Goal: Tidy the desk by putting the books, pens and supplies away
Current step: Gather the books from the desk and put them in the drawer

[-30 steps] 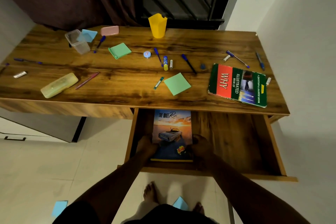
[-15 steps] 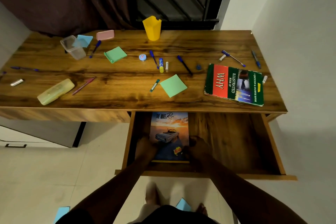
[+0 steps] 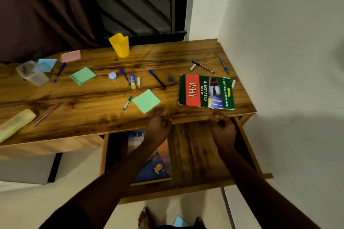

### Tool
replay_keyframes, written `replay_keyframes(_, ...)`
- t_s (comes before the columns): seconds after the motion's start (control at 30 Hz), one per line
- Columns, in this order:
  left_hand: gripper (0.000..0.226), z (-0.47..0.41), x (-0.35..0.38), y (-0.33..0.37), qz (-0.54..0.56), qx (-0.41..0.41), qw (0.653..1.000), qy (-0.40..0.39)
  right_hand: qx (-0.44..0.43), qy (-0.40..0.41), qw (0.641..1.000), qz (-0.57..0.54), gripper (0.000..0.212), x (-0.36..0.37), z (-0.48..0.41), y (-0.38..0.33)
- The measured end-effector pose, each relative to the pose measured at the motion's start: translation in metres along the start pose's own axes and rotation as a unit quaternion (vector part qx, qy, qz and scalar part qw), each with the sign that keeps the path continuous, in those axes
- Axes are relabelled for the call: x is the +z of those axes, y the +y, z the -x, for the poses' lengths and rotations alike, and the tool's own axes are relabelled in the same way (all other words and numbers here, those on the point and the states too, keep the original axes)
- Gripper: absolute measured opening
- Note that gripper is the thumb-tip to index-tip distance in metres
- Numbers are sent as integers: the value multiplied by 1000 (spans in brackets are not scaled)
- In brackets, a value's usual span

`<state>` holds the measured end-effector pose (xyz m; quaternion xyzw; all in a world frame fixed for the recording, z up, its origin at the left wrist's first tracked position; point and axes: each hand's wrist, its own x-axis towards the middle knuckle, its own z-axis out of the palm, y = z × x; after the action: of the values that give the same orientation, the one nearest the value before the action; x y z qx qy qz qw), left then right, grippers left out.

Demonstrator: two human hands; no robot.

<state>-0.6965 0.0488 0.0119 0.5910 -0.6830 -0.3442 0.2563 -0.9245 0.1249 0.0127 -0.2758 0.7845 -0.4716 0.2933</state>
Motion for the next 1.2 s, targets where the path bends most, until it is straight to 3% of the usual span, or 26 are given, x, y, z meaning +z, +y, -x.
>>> replay_keyframes(0.07, 59, -21, 9, 19, -8, -7, 1000, -24, 2, 41, 999, -2, 29, -9, -27, -3)
replay_keyframes(0.17, 70, -42, 21, 48, 14, -51, 997, -61, 23, 27, 999, 31, 44, -25, -55, -17)
replay_keyframes(0.3, 60, -56, 41, 68, 46, -84, 992, -83, 27, -26, 995, 95, 46, -30, -81, -18)
replay_keyframes(0.5, 51, -61, 50, 74, 65, -117, 989, -61, 59, -28, 996, 63, 52, -28, -98, -19)
replay_keyframes(0.63, 50, -55, 48, 78, 70, -114, 990, -54, 122, -46, 991, -17, 46, -29, -107, -15)
replay_keyframes(0.77, 56, -49, 45, 73, 85, -124, 987, -63, 131, -52, 984, -105, 41, -30, -107, -17)
replay_keyframes(0.93, 55, -41, 47, 72, 121, -133, 982, -66, 108, -102, 933, -328, 41, -32, -89, -45)
replay_keyframes(1.07, 82, -40, 42, 74, 157, -194, 967, -57, 70, -73, 938, -331, 41, -39, -86, -59)
replay_keyframes(1.2, 70, -42, 19, 79, 167, -155, 973, 22, 48, -58, 938, -337, 35, -63, -87, -56)
